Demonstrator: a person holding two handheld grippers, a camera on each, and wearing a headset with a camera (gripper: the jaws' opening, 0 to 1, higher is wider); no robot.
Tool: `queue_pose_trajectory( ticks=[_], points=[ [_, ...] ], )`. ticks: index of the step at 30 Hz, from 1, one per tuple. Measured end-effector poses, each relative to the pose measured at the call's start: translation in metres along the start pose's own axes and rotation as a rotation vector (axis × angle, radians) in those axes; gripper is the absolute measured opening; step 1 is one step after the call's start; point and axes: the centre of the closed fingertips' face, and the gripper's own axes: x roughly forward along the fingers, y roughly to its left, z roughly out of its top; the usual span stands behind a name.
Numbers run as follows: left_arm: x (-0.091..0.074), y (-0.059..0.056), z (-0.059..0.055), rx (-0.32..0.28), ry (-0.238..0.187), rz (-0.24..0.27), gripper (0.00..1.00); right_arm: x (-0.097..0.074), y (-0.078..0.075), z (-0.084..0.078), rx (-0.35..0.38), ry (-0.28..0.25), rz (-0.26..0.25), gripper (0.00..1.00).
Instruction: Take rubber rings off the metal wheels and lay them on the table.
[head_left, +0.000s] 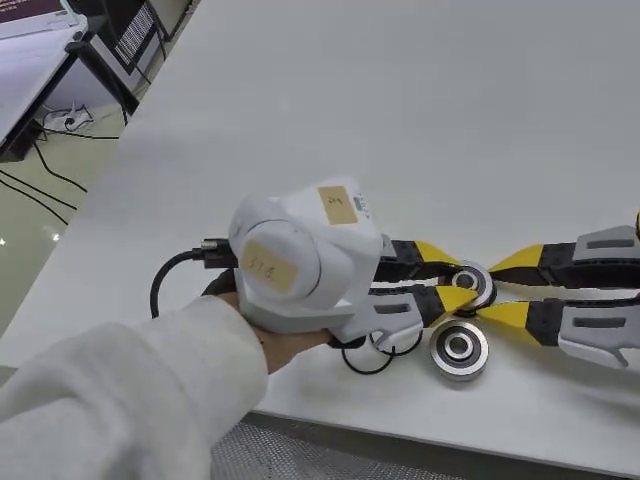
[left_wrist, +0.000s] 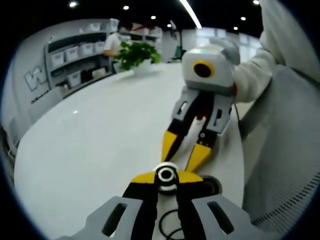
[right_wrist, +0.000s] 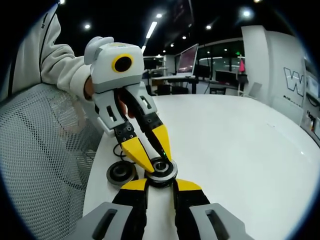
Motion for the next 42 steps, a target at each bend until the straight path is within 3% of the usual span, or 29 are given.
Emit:
queue_pose_trajectory(
  ticks=[18,26,31,33,36,37,40,41,42],
  points=[
    [0.001,0.003,0.000,-0.010,0.001,-0.001,0.14,-0.002,-0.001,-0.004,0.033,0.037,0.000,0.07],
    [0.001,0.004,0.000,0.003,0.006,-0.002,0.14,-0.006,-0.006,-0.002,0.065,0.039,-0.036,0.00],
    [0.001,0.004,0.000,0.006,0.008,-0.003,0.14,-0.006,-0.006,-0.003,0.180,0.031,-0.043,0.00],
    [0.001,0.004,0.000,0.008,0.008,-0.003,0.14,-0.007,-0.007,-0.002,0.277,0.007,-0.040,0.00],
    [0.001,0.004,0.000,0.010,0.009,-0.003,0.14,-0.009,-0.008,-0.002,0.524,-0.056,-0.020,0.00],
    [0.001,0.004,0.000,0.011,0.009,-0.003,0.14,-0.009,-0.009,-0.001,0.570,-0.069,-0.013,0.00],
    [0.001,0.004,0.000,0.012,0.011,-0.003,0.14,-0.012,-0.013,0.006,0.627,-0.133,-0.006,0.00],
    [0.001,0.004,0.000,0.011,0.010,-0.003,0.14,-0.011,-0.006,0.012,0.682,-0.142,0.047,0.00],
    [0.001,0.004,0.000,0.012,0.010,-0.003,0.14,-0.011,-0.012,0.005,0.663,-0.119,0.009,0.00]
  ],
)
